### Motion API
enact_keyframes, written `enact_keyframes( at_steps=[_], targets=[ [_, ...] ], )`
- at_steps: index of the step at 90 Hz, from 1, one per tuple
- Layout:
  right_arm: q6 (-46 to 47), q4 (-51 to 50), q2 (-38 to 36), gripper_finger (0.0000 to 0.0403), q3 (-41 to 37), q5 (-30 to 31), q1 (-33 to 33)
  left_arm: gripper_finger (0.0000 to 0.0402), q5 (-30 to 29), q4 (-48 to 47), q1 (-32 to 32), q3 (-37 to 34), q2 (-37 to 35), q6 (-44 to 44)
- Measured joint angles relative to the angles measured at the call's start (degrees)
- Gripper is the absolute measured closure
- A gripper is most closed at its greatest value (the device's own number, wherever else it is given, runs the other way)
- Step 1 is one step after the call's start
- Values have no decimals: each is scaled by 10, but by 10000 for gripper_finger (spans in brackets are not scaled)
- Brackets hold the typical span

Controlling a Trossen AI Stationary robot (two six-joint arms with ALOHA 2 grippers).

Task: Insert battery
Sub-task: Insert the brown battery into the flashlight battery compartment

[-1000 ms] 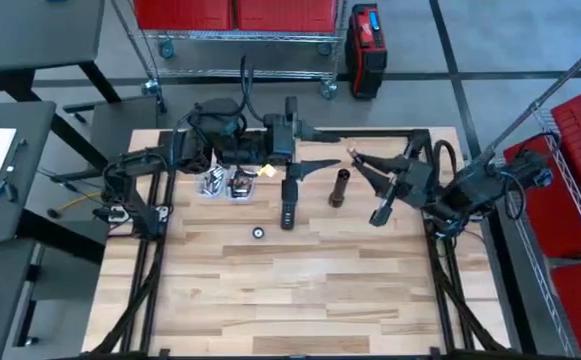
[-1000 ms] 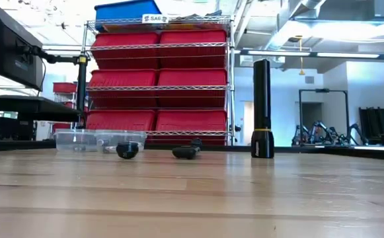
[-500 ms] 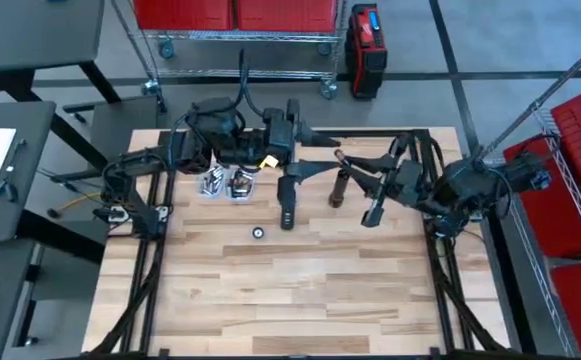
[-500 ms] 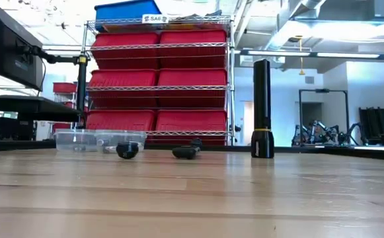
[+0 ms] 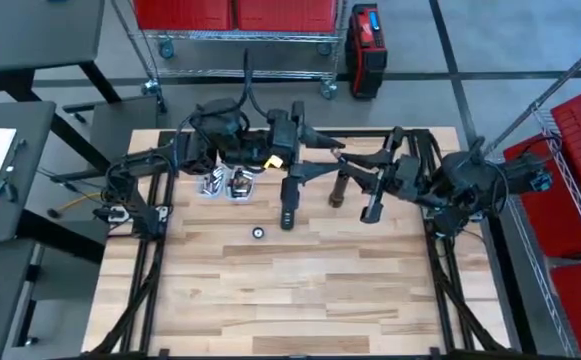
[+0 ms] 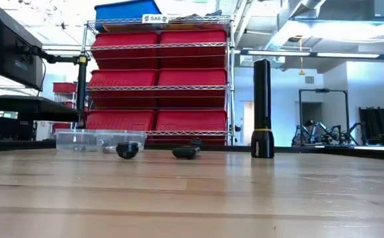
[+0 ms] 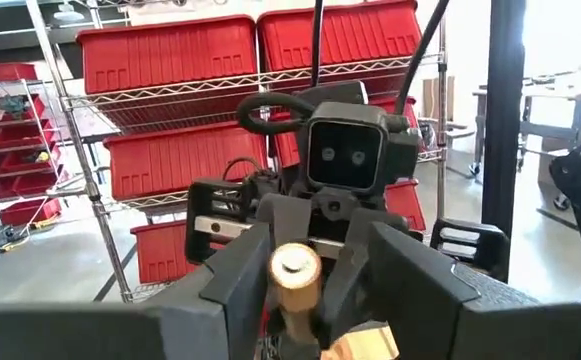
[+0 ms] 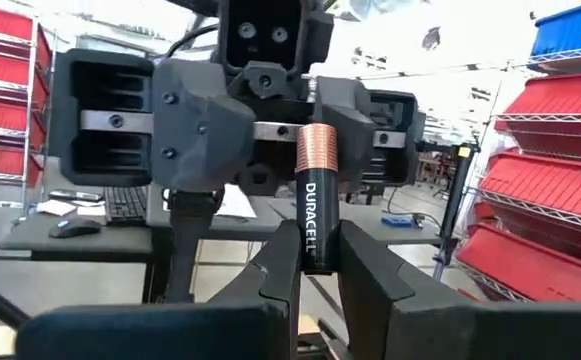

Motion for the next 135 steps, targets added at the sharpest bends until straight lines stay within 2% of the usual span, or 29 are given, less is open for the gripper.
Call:
enact_keyframes(
  at_steps=[27,47,63,70,87,98,113,122,127,135],
  targets=[
    [-2,1,0,369,0,-3,0,302,7,-1,6,0,0,-8],
    [-2,-2,0,369,0,-7,0,314,8,-2,6,0,11,-11],
    [-2,-5,0,369,0,-7,0,374,9,2,6,1,9,-10],
    [-2,-5,0,368,0,-7,0,374,8,2,6,1,8,-13],
    [-8,0,-1,296,0,-5,1,374,6,21,6,1,8,-25],
    [-45,37,-13,254,0,4,10,374,5,89,6,1,8,-39],
    [-42,116,-34,215,1,-3,5,374,5,196,7,1,8,-74],
    [-40,172,-26,202,1,-58,-16,374,5,244,9,1,8,-91],
    [-29,194,-13,200,1,-102,-36,374,5,251,11,1,8,-92],
    [0,218,13,201,1,-137,-65,374,5,254,18,1,8,-110]
  ],
)
